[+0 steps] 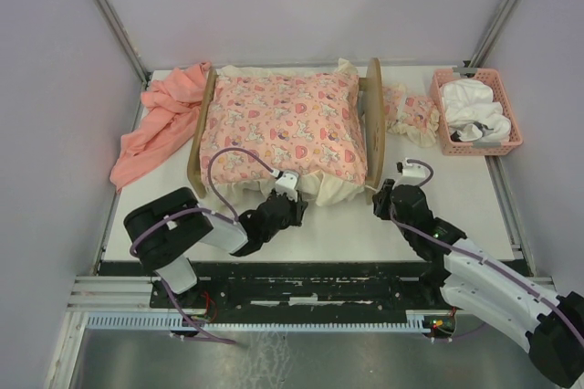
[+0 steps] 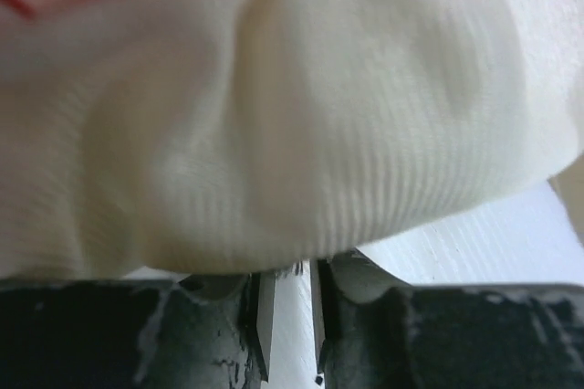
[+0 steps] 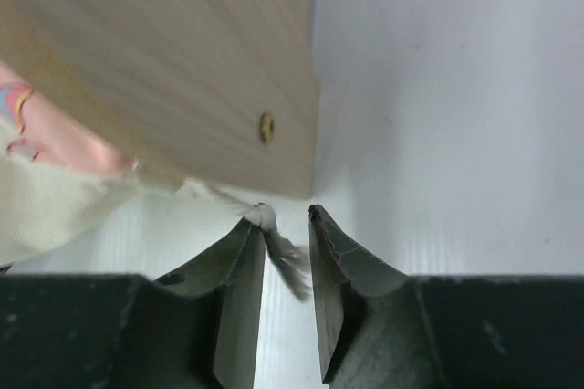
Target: Set up the pet bed
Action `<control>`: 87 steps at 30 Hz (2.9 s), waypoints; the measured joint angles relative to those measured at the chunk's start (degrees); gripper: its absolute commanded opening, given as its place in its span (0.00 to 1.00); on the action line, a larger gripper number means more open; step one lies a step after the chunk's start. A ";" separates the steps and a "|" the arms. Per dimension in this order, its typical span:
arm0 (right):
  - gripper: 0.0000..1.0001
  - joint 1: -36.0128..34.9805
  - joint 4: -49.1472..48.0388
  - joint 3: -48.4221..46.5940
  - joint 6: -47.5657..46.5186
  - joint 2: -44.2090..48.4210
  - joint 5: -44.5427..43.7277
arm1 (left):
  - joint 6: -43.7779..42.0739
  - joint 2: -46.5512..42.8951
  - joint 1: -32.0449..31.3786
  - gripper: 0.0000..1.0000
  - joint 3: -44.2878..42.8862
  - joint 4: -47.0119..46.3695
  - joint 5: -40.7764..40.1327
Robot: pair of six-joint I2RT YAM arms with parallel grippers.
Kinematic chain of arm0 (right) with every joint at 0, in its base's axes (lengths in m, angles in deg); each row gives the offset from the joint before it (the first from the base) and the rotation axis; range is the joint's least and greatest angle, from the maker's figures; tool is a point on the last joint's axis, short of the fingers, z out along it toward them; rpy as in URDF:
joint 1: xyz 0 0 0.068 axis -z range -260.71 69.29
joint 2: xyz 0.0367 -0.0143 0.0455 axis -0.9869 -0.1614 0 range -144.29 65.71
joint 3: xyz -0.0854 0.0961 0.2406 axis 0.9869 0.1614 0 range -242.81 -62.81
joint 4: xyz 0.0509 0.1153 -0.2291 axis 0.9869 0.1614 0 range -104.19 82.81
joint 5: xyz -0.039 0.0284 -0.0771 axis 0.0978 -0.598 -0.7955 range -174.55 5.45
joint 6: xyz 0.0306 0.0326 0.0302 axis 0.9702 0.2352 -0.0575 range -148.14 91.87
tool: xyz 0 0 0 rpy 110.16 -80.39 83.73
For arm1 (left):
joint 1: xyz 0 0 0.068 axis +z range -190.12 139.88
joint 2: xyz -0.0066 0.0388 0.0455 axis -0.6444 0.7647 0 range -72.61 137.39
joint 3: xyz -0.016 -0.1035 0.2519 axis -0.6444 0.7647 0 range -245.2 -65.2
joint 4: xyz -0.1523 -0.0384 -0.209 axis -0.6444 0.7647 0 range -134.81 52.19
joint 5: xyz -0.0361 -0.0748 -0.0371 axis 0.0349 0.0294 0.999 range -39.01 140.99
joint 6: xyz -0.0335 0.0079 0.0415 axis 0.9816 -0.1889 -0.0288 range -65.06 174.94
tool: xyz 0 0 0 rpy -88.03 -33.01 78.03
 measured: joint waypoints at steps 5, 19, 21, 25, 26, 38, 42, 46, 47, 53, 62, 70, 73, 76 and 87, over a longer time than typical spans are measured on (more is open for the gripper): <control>0.63 -0.39 7.56 0.31 6.91 7.69 2.19 | 0.09 -4.07 -1.20 0.54 0.20 5.79 0.35; 0.56 -0.42 21.66 -13.75 11.34 20.20 4.61 | 3.13 -37.00 -2.25 0.66 -1.66 37.88 -12.46; 0.57 -0.48 20.98 -15.17 11.61 17.22 6.10 | 3.13 -40.68 -2.25 0.66 -2.95 42.82 -15.78; 0.59 -2.56 17.81 -16.20 12.85 9.84 7.72 | 3.10 -47.01 -2.08 0.67 -5.90 51.67 -23.15; 0.59 -3.63 17.25 -16.20 12.90 8.72 7.65 | 3.10 -48.17 -1.90 0.67 -6.45 53.42 -24.63; 0.64 -24.06 9.60 -21.55 12.07 -13.51 -5.18 | 4.92 -50.75 5.09 0.66 -7.30 65.77 -28.48; 0.61 -26.58 9.38 -23.47 11.45 -20.26 -9.03 | 7.50 -49.53 7.10 0.67 -6.08 66.05 -28.57; 0.55 -27.43 10.12 -25.03 10.82 -25.18 -13.16 | 9.86 -49.13 8.63 0.62 -3.28 65.70 -29.49; 0.53 -27.43 10.60 -25.44 10.67 -26.14 -14.40 | 10.36 -49.13 8.98 0.60 -2.60 65.46 -29.81; 0.04 -27.47 10.88 -25.22 8.90 -28.37 -19.89 | 11.56 -48.00 11.13 0.23 -0.74 61.96 -31.12; 0.02 -25.55 6.64 -18.93 4.81 -25.31 -23.69 | 12.35 -48.41 15.72 0.03 3.04 57.61 -31.32; 0.02 -24.46 7.26 -16.90 4.85 -21.75 -26.58 | 12.35 -50.40 17.70 0.03 3.13 55.67 -31.61; 0.19 -24.46 7.43 -16.90 4.81 -20.90 -26.75 | 12.68 -49.51 17.79 0.16 3.13 55.52 -31.56; 0.30 -24.44 8.76 -16.96 3.80 -19.04 -25.40 | 13.84 -49.29 17.84 0.44 3.10 56.15 -31.82; 0.63 -23.98 17.46 -34.25 -4.07 -14.78 -21.35 | 13.84 -54.86 18.18 0.62 -6.93 63.43 -33.00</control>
